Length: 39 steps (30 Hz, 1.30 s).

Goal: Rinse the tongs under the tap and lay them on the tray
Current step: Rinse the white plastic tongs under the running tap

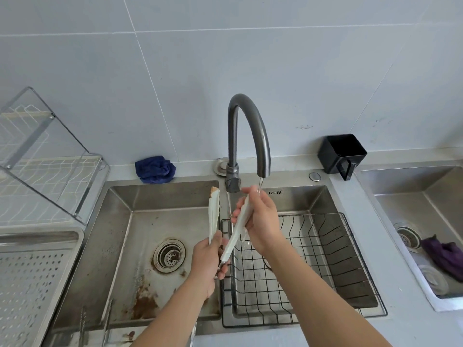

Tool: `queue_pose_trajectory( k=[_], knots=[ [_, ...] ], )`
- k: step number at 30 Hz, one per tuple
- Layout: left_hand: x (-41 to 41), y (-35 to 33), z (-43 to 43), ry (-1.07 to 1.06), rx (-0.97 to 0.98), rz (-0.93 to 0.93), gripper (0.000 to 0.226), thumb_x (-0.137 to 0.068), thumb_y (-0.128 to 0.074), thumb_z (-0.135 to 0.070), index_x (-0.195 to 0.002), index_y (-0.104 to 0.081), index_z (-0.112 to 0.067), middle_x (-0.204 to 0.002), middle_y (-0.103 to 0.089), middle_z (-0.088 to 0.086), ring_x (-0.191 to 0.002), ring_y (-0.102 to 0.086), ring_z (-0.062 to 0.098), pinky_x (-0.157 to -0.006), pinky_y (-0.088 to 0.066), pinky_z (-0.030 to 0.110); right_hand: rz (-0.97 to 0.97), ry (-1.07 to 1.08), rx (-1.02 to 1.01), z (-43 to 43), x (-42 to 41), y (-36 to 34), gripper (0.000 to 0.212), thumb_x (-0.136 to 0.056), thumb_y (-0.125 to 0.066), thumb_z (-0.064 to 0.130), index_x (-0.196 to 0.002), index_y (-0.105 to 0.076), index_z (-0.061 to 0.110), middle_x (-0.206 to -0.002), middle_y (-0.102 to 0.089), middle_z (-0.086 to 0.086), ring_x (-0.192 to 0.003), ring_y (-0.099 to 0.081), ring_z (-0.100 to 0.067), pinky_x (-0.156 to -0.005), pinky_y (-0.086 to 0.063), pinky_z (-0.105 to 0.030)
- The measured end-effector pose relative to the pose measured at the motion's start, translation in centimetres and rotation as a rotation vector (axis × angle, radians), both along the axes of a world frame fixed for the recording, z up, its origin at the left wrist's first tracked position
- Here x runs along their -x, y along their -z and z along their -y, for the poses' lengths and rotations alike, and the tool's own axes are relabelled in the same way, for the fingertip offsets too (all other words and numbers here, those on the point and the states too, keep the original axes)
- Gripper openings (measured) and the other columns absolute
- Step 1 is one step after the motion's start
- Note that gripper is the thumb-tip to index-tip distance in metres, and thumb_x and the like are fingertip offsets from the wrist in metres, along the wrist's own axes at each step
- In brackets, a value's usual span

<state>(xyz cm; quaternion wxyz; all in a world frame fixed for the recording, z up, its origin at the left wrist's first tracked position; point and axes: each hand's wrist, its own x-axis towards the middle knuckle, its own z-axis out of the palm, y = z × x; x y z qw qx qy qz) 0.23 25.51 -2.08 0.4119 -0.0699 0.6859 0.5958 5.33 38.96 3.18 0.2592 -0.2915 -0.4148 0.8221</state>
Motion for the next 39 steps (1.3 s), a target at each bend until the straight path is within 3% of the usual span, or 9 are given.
queue_pose_trajectory(
  k=[3, 8, 12, 14, 20, 28, 33, 36, 39],
  knots=[
    [-0.2, 0.0, -0.1, 0.014, 0.016, -0.058, 0.036, -0.102, -0.056, -0.039, -0.092, -0.069, -0.008, -0.049, -0.058, 0.006, -0.034, -0.045, 0.016, -0.032, -0.030, 0.021, 0.024, 0.073, 0.071, -0.7, 0.0, 0.0, 0.033, -0.107, -0.048, 0.030, -0.091, -0.062, 0.004, -0.070, -0.058, -0.011, -0.056, -0.058, -0.025, -0.057, -0.055, -0.038],
    [-0.2, 0.2, 0.4, -0.012, 0.025, -0.090, 0.036, -0.102, -0.056, -0.040, -0.093, -0.069, -0.008, -0.049, -0.056, 0.005, -0.034, -0.044, 0.016, -0.032, -0.030, 0.022, -0.302, -0.160, 0.291, -0.5, -1.4, 0.1, 0.017, -0.099, -0.057, 0.010, -0.115, -0.061, 0.005, -0.096, -0.063, -0.014, -0.082, -0.060, -0.027, -0.080, -0.053, -0.040],
    [-0.4, 0.3, 0.4, -0.023, 0.031, -0.245, 0.034, -0.102, -0.056, -0.038, -0.090, -0.070, -0.009, -0.056, -0.050, 0.007, -0.034, -0.046, 0.017, -0.033, -0.032, 0.022, -0.090, -0.061, 0.286, -1.4, -1.5, -0.2, 0.040, -0.101, -0.056, 0.042, -0.072, -0.062, 0.013, -0.066, -0.049, -0.004, -0.056, -0.049, -0.019, -0.058, -0.049, -0.031],
    [-0.5, 0.0, 0.3, -0.012, 0.026, -0.290, 0.035, -0.102, -0.057, -0.038, -0.088, -0.071, -0.009, -0.058, -0.049, 0.009, -0.035, -0.046, 0.018, -0.032, -0.032, 0.022, -0.112, -0.046, 0.332, -1.7, -1.9, -0.1, 0.045, -0.102, -0.052, 0.045, -0.071, -0.063, 0.014, -0.063, -0.045, -0.003, -0.054, -0.044, -0.018, -0.055, -0.044, -0.030],
    [-0.6, -0.7, 0.3, 0.023, 0.036, -0.219, 0.034, -0.102, -0.057, -0.036, -0.096, -0.071, -0.007, -0.059, -0.048, 0.007, -0.033, -0.046, 0.015, -0.032, -0.033, 0.022, -0.346, -0.299, 0.363, -1.6, -4.0, -0.8, 0.013, -0.099, -0.057, 0.018, -0.091, -0.061, 0.009, -0.085, -0.057, -0.010, -0.082, -0.057, -0.025, -0.095, -0.047, -0.046],
    [-3.2, -2.1, -1.4, -0.003, -0.012, -0.184, 0.024, -0.103, -0.058, -0.029, -0.095, -0.068, -0.008, -0.053, -0.053, 0.004, -0.034, -0.043, 0.018, -0.033, -0.031, 0.023, 0.220, 0.030, -0.461, -3.2, -3.7, -2.9, 0.008, -0.094, -0.072, 0.015, -0.088, -0.073, 0.010, -0.085, -0.072, -0.020, -0.079, -0.068, -0.038, -0.077, -0.061, -0.058],
    [-2.4, -2.0, -0.9, 0.004, 0.013, -0.248, 0.021, -0.104, -0.054, -0.024, -0.094, -0.066, -0.010, -0.063, -0.056, 0.011, -0.036, -0.045, 0.018, -0.033, -0.030, 0.023, 0.177, -0.128, -0.292, -2.6, -2.1, -2.7, 0.005, -0.097, -0.066, 0.023, -0.099, -0.069, 0.018, -0.089, -0.070, -0.012, -0.079, -0.067, -0.029, -0.073, -0.060, -0.042],
    [-1.0, -1.4, 0.0, -0.007, 0.047, -0.331, 0.028, -0.104, -0.053, -0.024, -0.083, -0.059, -0.007, -0.062, -0.052, 0.010, -0.035, -0.045, 0.017, -0.032, -0.031, 0.023, 0.533, -0.305, -0.596, -3.0, -1.2, -2.8, 0.022, -0.095, -0.065, 0.045, -0.099, -0.060, 0.024, -0.090, -0.074, -0.006, -0.073, -0.075, -0.023, -0.066, -0.065, -0.038],
    [0.2, -1.7, 0.1, -0.029, 0.073, -0.458, 0.025, -0.103, -0.055, -0.025, -0.083, -0.060, -0.011, -0.063, -0.053, 0.008, -0.047, -0.052, 0.018, -0.038, -0.042, 0.026, 0.738, -0.209, -0.668, -3.7, -1.4, -2.5, 0.020, -0.100, -0.060, 0.034, -0.102, -0.065, 0.014, -0.080, -0.076, -0.007, -0.062, -0.075, -0.027, -0.060, -0.065, -0.045]
  ],
)
